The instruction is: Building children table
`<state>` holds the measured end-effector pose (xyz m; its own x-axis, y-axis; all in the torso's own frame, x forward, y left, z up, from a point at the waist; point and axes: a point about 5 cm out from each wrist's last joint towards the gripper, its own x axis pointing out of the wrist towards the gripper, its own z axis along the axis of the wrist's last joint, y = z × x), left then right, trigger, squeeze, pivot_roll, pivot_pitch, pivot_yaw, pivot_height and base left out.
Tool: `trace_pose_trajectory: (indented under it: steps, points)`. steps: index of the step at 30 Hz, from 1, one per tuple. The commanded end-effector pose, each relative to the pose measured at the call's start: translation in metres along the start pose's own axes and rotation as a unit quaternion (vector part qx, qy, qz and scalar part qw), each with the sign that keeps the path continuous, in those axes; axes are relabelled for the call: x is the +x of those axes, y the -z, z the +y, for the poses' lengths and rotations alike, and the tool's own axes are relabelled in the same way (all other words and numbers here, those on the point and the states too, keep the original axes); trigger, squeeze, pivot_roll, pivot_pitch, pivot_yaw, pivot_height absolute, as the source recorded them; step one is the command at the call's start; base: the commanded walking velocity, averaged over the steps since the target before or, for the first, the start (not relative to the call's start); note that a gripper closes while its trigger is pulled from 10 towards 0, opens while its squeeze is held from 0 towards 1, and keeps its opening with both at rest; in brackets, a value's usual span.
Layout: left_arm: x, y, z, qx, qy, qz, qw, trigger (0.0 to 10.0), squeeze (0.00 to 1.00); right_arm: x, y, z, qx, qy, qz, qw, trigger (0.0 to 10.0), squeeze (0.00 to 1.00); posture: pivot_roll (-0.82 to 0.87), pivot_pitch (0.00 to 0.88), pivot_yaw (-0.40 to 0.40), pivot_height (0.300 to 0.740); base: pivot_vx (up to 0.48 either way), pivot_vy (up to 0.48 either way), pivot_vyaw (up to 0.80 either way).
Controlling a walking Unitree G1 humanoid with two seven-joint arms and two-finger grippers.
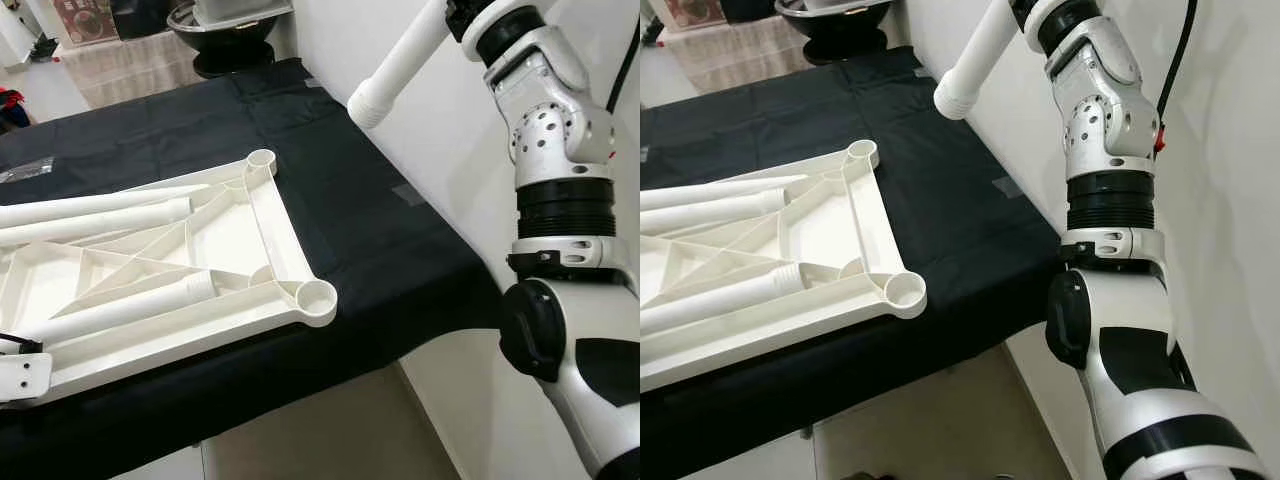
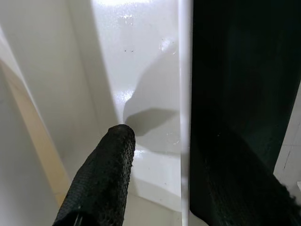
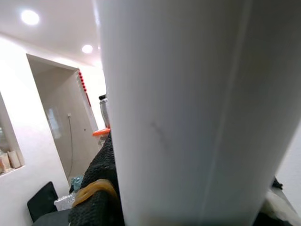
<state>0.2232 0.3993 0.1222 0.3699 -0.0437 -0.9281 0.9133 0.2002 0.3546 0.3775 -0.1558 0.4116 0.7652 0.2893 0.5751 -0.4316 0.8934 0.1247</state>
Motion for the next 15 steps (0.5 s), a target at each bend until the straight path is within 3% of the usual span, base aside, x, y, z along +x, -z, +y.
trace_pose_trajectory:
  steps: [1,3,5,8,15]
  points:
    - [0.021,-0.004,-0.014,-0.016,0.029,0.003,0.999,10.0,0.0,0.001,0.001,0.005,0.002,-0.01,-0.001,1.0,0.0,0.0,0.1,0.139,0.012,0.74,0.0,0.0,0.0]
    - [0.021,-0.004,-0.014,-0.016,0.029,0.003,0.999,10.0,0.0,0.001,0.001,0.005,0.002,-0.01,-0.001,1.0,0.0,0.0,0.1,0.139,0.012,0.74,0.0,0.0,0.0]
    - [0.019,-0.025,0.009,-0.026,-0.004,-0.048,0.999,10.0,0.0,0.0,0.004,0.006,0.006,-0.014,0.004,1.0,0.0,0.0,0.1,0.138,0.009,0.74,0.0,0.0,0.0]
    - [0.014,-0.056,0.033,-0.021,0.001,-0.119,0.993,10.0,0.0,0.0,0.011,0.01,0.013,-0.026,0.016,0.999,0.0,0.0,0.1,0.137,0.006,0.74,0.0,0.0,0.0]
    - [0.001,-0.088,0.054,-0.005,0.027,-0.176,0.984,10.0,0.0,0.0,0.017,0.013,0.018,-0.034,0.024,0.999,0.0,0.0,0.1,0.139,0.003,0.74,0.0,0.0,0.0]
